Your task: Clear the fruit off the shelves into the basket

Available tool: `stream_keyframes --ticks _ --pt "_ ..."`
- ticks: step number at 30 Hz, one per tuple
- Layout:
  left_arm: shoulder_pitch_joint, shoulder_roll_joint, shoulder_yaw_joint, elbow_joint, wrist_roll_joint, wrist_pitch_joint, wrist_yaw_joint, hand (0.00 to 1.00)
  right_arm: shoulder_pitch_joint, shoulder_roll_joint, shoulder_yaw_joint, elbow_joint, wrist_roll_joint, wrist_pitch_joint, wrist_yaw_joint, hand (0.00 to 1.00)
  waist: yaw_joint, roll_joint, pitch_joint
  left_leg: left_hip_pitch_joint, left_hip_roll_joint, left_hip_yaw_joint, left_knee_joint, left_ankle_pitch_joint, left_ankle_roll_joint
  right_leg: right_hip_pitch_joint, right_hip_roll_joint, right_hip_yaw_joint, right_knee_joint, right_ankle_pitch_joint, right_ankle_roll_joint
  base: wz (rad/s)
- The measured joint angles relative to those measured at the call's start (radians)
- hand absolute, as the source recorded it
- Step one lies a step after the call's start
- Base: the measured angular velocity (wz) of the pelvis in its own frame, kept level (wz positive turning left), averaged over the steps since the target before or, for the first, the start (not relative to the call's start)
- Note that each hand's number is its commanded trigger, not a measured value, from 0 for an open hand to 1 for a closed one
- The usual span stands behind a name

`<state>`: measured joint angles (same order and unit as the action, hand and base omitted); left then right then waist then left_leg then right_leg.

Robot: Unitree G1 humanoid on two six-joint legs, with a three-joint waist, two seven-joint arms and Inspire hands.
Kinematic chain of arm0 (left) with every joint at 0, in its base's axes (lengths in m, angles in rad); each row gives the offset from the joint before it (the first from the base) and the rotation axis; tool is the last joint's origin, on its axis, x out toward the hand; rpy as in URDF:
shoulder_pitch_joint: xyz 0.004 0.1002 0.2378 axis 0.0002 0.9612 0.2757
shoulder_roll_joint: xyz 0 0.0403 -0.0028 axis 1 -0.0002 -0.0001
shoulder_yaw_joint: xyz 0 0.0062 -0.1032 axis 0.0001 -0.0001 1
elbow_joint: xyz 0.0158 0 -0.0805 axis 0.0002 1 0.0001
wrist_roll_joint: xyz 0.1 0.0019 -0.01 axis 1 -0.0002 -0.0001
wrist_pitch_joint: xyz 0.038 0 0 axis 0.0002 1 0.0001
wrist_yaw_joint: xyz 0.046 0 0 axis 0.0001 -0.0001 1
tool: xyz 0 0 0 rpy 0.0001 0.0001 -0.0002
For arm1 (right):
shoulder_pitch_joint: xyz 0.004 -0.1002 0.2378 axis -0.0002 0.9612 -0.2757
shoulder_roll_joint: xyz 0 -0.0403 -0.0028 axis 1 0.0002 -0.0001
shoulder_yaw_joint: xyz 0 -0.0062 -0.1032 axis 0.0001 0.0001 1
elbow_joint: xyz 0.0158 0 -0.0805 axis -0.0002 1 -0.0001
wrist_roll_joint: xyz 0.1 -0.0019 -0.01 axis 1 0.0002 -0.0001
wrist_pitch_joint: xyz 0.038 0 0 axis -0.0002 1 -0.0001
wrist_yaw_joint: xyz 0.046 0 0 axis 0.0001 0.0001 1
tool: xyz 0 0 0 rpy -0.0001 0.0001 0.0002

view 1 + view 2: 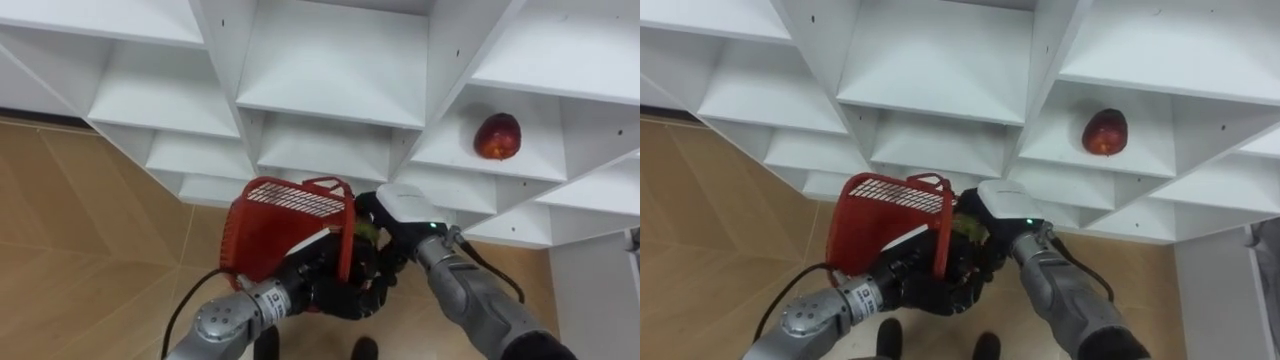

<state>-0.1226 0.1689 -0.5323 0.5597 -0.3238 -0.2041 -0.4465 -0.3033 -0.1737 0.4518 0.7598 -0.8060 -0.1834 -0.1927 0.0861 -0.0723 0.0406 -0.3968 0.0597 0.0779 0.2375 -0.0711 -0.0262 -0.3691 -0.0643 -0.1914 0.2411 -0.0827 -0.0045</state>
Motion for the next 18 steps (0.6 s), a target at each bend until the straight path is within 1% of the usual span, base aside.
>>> stream_keyframes --ticks 2,7,18 --pt "0.000 0.000 0.001 0.001 0.000 0.007 0.001 1.00 0.001 0.003 0.000 0.001 -0.002 0.000 0.001 0.00 0.000 0.000 0.0000 0.000 0.000 0.000 0.000 0.000 0.000 0.000 0.000 0.000 0.000 0.000 0.000 0.00" --pt "-0.008 -0.001 0.001 0.006 0.000 0.008 0.001 1.00 0.001 0.008 0.010 -0.006 -0.011 0.000 0.010 0.00 -0.001 0.000 -0.0001 0.000 0.000 0.001 0.002 0.000 0.000 0.000 0.000 0.003 0.003 0.000 0.000 0.00" --pt "-0.008 0.000 0.000 0.007 -0.001 0.008 0.000 1.00 0.008 0.000 0.024 -0.067 -0.026 0.011 0.043 0.00 -0.003 0.000 -0.0009 0.000 0.000 0.001 0.006 0.000 0.000 0.000 -0.001 -0.001 0.009 0.000 0.000 0.00"
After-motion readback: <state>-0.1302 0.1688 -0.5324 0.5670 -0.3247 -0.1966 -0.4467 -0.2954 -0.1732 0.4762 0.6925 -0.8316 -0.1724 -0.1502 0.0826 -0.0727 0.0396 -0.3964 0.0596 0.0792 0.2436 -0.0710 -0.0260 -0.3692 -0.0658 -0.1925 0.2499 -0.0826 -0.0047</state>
